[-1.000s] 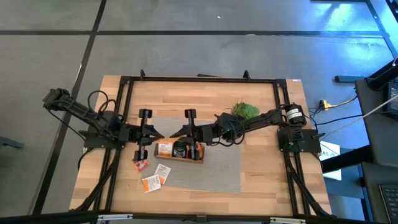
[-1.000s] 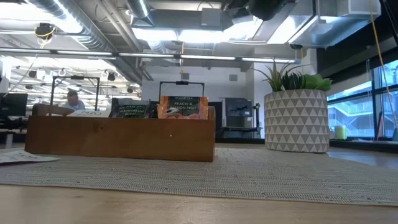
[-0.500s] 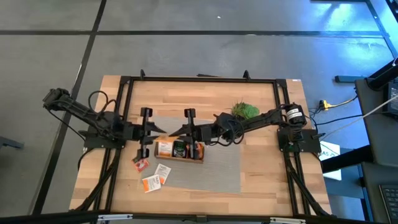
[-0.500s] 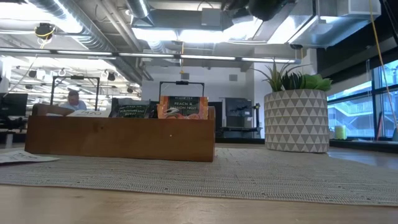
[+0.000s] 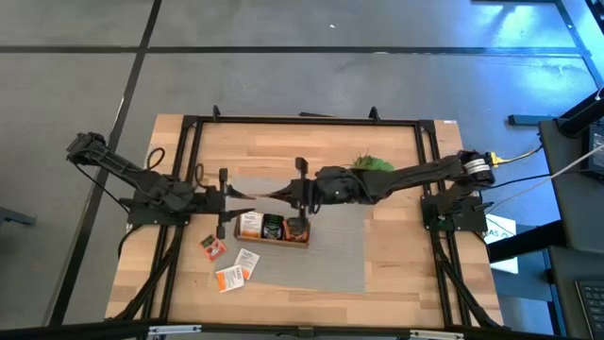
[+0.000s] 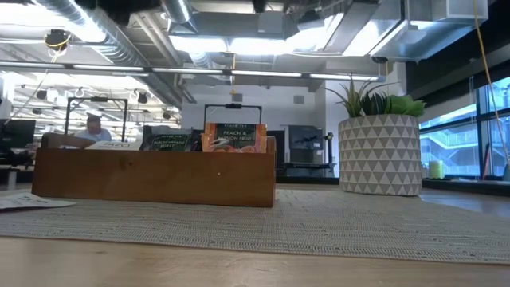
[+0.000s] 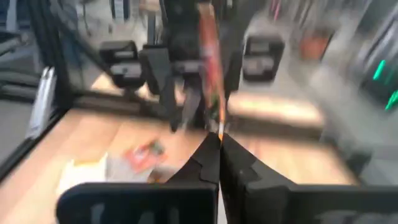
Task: Pick & Place Tea
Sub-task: Put the orange tea bag into the right section of the wooden organizer
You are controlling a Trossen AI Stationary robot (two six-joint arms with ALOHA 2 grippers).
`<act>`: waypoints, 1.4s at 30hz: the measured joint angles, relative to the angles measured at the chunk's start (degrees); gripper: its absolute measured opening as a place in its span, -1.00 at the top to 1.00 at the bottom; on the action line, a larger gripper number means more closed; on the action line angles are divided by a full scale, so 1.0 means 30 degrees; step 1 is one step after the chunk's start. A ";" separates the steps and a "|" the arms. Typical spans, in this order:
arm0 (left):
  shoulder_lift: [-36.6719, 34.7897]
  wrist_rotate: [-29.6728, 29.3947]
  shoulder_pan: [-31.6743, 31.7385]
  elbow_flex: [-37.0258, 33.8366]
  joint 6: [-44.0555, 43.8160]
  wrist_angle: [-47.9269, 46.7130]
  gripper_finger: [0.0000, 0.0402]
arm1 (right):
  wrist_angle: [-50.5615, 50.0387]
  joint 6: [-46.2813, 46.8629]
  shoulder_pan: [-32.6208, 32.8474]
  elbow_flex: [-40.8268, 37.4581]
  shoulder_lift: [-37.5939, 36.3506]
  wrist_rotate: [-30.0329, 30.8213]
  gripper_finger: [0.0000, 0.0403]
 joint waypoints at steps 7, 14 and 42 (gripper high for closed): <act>0.0045 0.0071 0.0000 -0.0005 -0.1011 -0.4736 0.38 | -1.3550 0.5288 0.0284 0.3922 0.0835 -0.0416 0.99; 0.0045 0.0094 0.0000 -0.0005 -0.2456 -0.6760 0.38 | -1.7769 0.9504 0.0539 0.5206 0.2158 -0.3578 0.99; 0.0045 0.0736 0.0000 -0.0005 -0.2454 -0.6724 0.41 | -1.9059 0.9292 0.1239 0.5206 0.4193 -0.3818 0.97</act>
